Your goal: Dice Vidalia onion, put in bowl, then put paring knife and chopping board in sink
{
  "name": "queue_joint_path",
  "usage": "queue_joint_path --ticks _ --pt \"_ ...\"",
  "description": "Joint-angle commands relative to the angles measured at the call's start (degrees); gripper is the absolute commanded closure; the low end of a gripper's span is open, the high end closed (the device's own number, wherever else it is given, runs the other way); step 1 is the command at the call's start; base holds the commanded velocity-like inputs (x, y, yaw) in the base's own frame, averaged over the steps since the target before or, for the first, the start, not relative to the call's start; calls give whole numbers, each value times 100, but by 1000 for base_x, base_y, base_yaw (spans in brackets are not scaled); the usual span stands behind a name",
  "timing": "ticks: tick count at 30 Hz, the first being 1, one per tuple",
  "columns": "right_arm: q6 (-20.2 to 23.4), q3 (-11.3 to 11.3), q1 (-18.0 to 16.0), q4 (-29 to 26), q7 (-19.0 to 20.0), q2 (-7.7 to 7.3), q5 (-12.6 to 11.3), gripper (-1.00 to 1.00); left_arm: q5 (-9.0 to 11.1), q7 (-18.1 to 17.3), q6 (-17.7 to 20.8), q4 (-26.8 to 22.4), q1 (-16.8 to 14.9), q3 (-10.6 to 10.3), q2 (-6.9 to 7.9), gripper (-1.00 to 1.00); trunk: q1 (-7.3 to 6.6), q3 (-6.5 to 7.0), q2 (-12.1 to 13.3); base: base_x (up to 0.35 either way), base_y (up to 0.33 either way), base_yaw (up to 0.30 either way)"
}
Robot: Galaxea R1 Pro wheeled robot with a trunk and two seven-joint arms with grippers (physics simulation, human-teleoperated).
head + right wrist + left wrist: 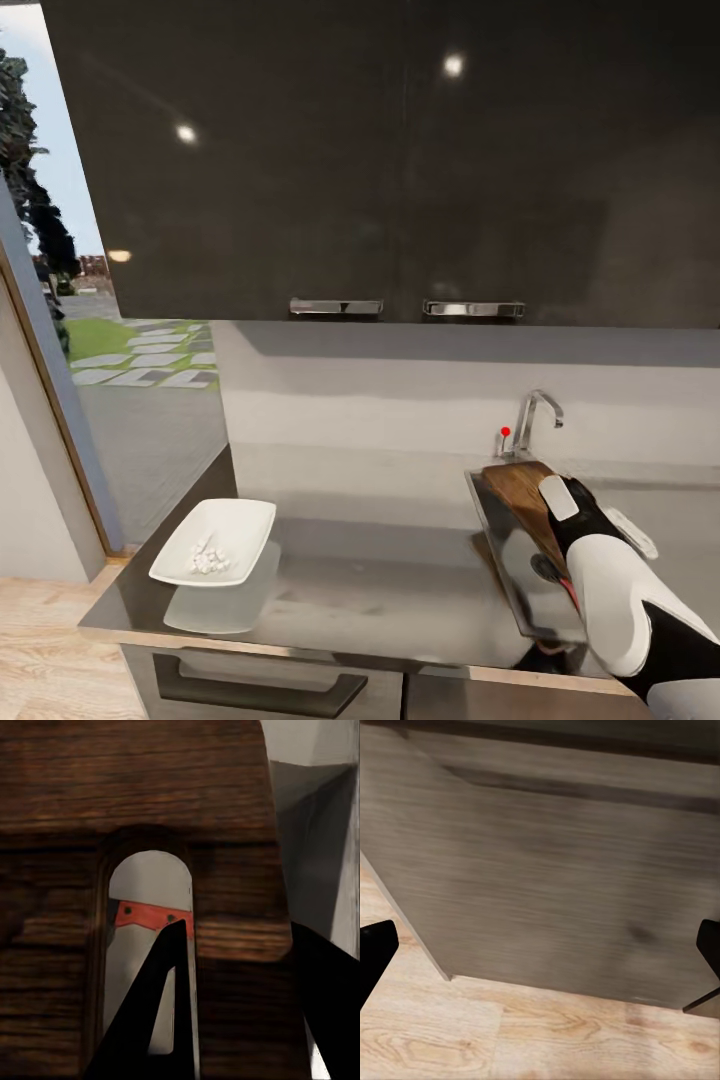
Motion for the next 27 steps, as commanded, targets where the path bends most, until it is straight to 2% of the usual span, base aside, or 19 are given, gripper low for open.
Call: queue_joint_path --ticks 1,12,17,27 --pt "-40 -24 0 13 -41 -14 -28 100 39 47 -14 -1 1 -39 10 -100 2 0 -4 0 0 0" --pt "-521 -38 4 119 -593 3 -34 100 36 45 -14 9 1 -39 4 -100 2 0 -4 0 0 0" --pt "-565 -35 4 167 -871 27 -33 100 35 46 -14 9 1 -39 6 -100 2 -6 -4 22 -4 0" --pt "-606 -36 4 354 -912 10 -33 100 35 46 -14 0 1 -39 9 -100 2 -88 -4 157 -90 0"
